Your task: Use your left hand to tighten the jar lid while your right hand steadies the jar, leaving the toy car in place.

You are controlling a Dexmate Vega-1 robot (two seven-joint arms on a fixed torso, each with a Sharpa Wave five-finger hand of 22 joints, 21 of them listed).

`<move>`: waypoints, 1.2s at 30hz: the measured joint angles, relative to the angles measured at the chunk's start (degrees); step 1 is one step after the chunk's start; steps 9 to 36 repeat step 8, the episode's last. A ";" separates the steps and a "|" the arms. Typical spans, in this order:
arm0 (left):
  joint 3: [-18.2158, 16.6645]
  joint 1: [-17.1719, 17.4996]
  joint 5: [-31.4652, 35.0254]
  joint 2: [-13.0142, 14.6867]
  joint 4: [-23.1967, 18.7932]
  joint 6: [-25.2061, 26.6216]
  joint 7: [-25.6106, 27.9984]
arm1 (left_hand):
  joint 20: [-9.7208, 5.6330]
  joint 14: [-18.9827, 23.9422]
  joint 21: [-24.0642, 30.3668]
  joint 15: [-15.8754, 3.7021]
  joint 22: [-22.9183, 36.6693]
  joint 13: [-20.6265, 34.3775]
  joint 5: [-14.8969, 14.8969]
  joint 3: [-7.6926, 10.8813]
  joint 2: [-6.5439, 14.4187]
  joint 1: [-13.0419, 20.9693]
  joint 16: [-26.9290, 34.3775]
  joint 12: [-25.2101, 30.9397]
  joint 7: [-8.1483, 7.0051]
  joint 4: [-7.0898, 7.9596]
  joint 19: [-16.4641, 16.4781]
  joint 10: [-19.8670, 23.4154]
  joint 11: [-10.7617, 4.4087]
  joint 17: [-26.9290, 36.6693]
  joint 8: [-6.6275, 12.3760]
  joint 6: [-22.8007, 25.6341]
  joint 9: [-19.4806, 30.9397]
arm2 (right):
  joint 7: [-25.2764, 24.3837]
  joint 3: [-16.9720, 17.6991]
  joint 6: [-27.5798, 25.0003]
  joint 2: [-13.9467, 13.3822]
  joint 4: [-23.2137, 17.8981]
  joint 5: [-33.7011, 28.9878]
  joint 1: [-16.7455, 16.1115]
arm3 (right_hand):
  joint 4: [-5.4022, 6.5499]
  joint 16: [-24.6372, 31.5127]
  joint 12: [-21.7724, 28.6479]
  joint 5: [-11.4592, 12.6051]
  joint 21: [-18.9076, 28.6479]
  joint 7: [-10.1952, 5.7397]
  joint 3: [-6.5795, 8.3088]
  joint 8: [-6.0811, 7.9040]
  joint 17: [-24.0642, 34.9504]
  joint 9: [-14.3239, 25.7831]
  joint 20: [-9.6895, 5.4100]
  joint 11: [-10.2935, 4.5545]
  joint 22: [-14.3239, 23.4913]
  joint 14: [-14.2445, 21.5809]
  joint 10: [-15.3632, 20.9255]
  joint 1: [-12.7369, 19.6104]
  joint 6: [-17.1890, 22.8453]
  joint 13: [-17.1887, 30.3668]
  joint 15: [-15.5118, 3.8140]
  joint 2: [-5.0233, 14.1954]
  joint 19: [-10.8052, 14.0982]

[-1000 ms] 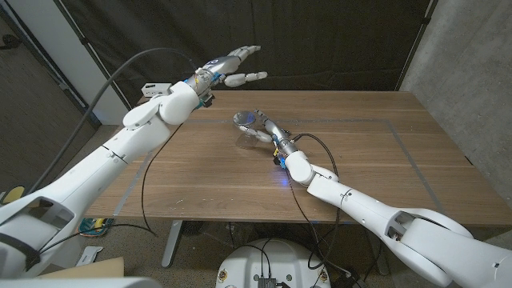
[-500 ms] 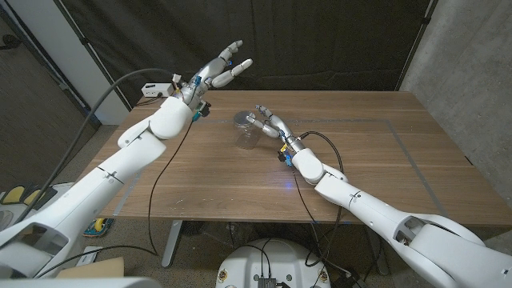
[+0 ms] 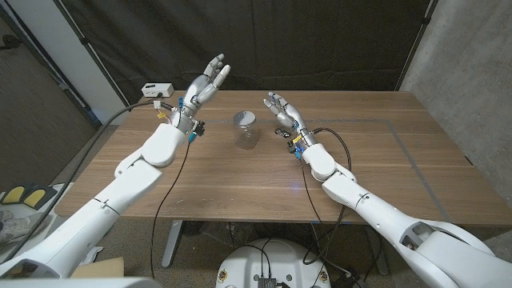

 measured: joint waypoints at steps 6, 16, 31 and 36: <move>-2.06 4.09 -2.18 0.16 -1.26 -0.82 1.56 | -0.01 0.00 0.07 0.00 0.00 -0.48 -0.42 0.17 0.00 0.00 0.00 -0.21 0.05 -0.17 -0.28 0.00 0.00 0.00 -0.40 -0.05 -0.28 | -2.82 1.67 -3.20 -1.22 -4.29 -1.43 -1.84 | 0.00 0.00 0.00 0.00 -1.82 -0.24 0.00 0.15 -0.89 0.00 0.27 -0.12 -0.27 -0.49 0.94 -0.22 0.76 -0.18 1.64 0.22 -4.12; -2.70 5.28 -2.89 0.19 -1.58 -0.88 2.03 | -0.07 -0.02 0.34 -0.02 0.00 -0.58 -0.46 0.24 0.00 0.00 0.00 -0.51 0.14 -0.24 -0.48 0.00 0.00 -0.26 -0.44 -0.59 -0.31 | -4.06 2.14 -4.07 -1.53 -5.82 -2.13 -2.60 | 0.00 -0.35 -0.13 0.00 -2.01 -0.26 0.00 -0.34 -1.10 -0.24 0.32 -0.12 -0.27 -0.58 0.94 -0.27 0.74 -0.17 1.73 0.27 -5.06; -2.70 5.28 -2.89 0.19 -1.58 -0.88 2.03 | -0.07 -0.02 0.34 -0.02 0.00 -0.58 -0.46 0.24 0.00 0.00 0.00 -0.51 0.14 -0.24 -0.48 0.00 0.00 -0.26 -0.44 -0.59 -0.31 | -4.06 2.14 -4.07 -1.53 -5.82 -2.13 -2.60 | 0.00 -0.35 -0.13 0.00 -2.01 -0.26 0.00 -0.34 -1.10 -0.24 0.32 -0.12 -0.27 -0.58 0.94 -0.27 0.74 -0.17 1.73 0.27 -5.06; -2.70 5.28 -2.89 0.19 -1.58 -0.88 2.03 | -0.07 -0.02 0.34 -0.02 0.00 -0.58 -0.46 0.24 0.00 0.00 0.00 -0.51 0.14 -0.24 -0.48 0.00 0.00 -0.26 -0.44 -0.59 -0.31 | -4.06 2.14 -4.07 -1.53 -5.82 -2.13 -2.60 | 0.00 -0.35 -0.13 0.00 -2.01 -0.26 0.00 -0.34 -1.10 -0.24 0.32 -0.12 -0.27 -0.58 0.94 -0.27 0.74 -0.17 1.73 0.27 -5.06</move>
